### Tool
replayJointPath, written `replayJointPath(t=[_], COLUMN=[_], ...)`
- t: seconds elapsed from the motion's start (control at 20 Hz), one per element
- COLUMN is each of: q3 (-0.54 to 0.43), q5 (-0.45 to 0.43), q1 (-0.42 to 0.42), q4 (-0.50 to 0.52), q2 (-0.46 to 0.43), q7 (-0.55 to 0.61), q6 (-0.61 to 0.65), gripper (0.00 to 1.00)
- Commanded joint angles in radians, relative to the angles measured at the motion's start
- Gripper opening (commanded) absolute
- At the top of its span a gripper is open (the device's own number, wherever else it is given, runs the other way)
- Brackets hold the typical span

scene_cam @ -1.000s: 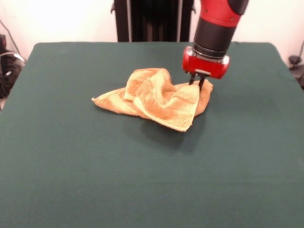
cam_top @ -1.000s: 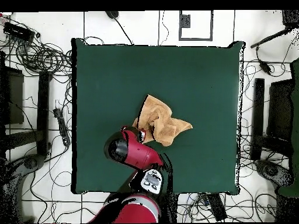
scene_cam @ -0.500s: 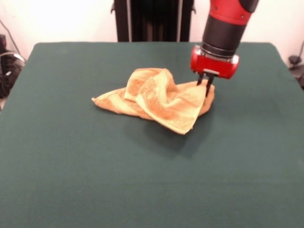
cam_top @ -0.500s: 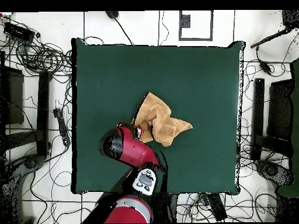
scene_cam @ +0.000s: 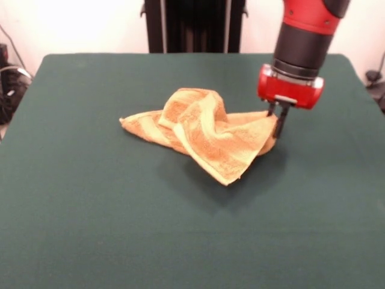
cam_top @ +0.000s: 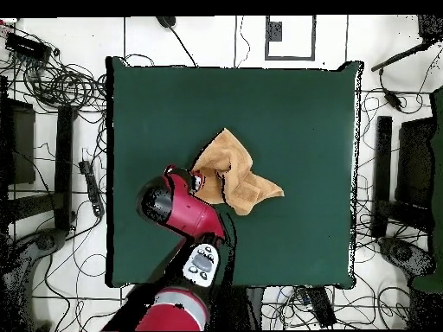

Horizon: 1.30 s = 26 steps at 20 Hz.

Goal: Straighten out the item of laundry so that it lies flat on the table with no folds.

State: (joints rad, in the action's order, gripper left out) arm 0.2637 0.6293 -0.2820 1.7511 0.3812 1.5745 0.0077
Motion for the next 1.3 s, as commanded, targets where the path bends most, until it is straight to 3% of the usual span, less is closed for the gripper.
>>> replayJointPath(t=[0.05,0.3,0.45,0.6,0.75,0.85,0.9,1.1,1.3], q3=[-0.015,0.005,-0.062,-0.192,-0.260,-0.285,-0.275,-0.085,-0.062], q5=[0.107,0.120,0.117,0.081,0.032,0.030,0.005,-0.086,-0.219], q1=[-0.052,-0.054,-0.018,0.058,0.104,0.139,0.150,0.109,0.190], q4=[-0.130,-0.183,-0.180,-0.142,-0.117,-0.108,-0.119,-0.229,-0.216], q2=[-0.043,-0.063,-0.052,-0.035,-0.029,-0.028,-0.032,-0.071,-0.056], q7=[0.291,0.295,0.281,0.267,0.266,0.212,0.176,0.073,-0.036], q6=[0.105,0.193,0.167,0.046,-0.024,0.067,0.082,0.367,0.376], gripper=[0.00,0.00,0.00,0.00,0.00,0.00,0.00,0.00,0.00])
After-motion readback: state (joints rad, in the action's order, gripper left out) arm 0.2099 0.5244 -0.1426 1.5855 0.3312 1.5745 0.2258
